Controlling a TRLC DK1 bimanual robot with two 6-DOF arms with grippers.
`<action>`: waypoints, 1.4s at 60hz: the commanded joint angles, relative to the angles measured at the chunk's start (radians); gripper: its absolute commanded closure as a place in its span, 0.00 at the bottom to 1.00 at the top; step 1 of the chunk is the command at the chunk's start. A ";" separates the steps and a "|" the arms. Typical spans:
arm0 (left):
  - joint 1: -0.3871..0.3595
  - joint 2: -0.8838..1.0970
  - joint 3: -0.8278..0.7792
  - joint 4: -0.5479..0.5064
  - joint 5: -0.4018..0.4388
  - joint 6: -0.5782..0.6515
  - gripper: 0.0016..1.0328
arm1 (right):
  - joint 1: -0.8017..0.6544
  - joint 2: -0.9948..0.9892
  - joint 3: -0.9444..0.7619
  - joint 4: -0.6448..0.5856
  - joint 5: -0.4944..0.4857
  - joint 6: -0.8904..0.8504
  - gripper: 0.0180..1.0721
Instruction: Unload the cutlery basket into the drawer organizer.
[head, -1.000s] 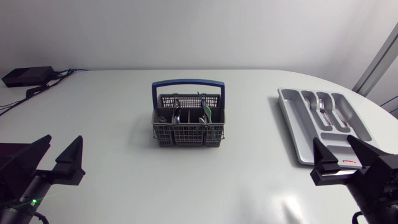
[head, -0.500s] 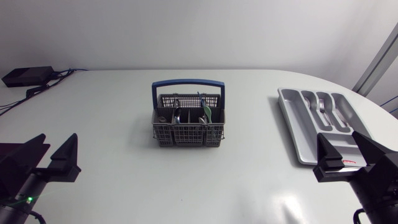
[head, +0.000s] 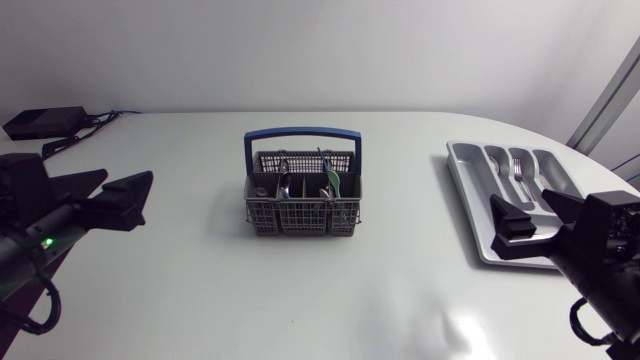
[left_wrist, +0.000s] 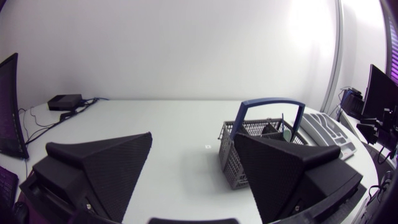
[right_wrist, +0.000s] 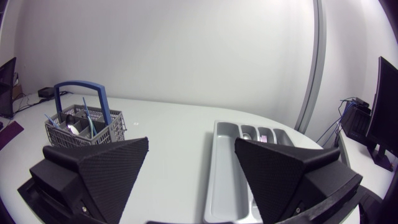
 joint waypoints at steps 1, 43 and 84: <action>-0.028 0.113 0.073 -0.020 -0.003 -0.013 0.12 | 0.009 0.085 0.047 0.008 0.011 0.004 0.05; -0.203 0.707 0.285 0.069 0.225 0.429 0.08 | 0.248 0.469 0.366 -0.455 -0.028 -0.167 0.07; -0.265 0.898 0.282 0.376 0.386 0.499 0.50 | 0.340 0.541 0.309 -0.363 -0.101 -0.311 0.07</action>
